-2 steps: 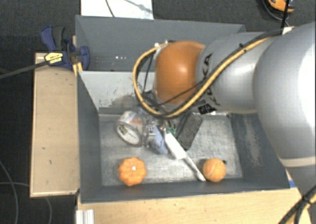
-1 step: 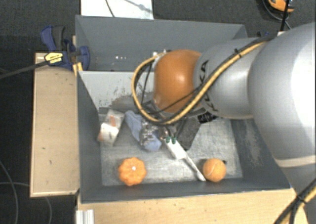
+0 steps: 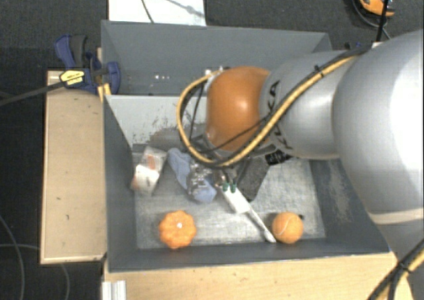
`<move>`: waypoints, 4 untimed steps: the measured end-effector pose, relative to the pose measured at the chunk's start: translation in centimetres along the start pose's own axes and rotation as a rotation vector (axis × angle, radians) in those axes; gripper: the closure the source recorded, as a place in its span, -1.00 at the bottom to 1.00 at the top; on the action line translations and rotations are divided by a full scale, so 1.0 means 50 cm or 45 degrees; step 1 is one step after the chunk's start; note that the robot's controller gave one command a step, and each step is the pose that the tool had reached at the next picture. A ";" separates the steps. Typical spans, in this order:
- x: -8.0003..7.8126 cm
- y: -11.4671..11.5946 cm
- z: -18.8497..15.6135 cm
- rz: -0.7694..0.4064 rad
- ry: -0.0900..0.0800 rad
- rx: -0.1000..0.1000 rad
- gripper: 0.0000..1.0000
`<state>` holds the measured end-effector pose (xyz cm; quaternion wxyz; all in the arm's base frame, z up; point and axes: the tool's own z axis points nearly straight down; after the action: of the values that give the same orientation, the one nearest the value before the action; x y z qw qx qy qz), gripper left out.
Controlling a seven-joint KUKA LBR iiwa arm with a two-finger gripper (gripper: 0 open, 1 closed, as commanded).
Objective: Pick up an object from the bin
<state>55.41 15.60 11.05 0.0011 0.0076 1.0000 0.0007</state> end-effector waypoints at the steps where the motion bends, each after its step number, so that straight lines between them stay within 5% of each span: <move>1: 0.001 0.000 -0.001 0.000 0.000 0.000 1.00; 2: 0.005 -0.017 -0.084 -0.017 -0.007 -0.001 1.00; 3: 0.012 -0.012 -0.115 0.014 0.014 0.005 1.00; 4: -0.010 -0.023 -0.143 -0.015 -0.020 -0.004 1.00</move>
Offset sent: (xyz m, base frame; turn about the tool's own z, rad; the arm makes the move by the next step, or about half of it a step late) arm -0.0108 -0.0310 -0.0105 -0.0467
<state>55.85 14.45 18.18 0.0088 0.0018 1.0000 0.0023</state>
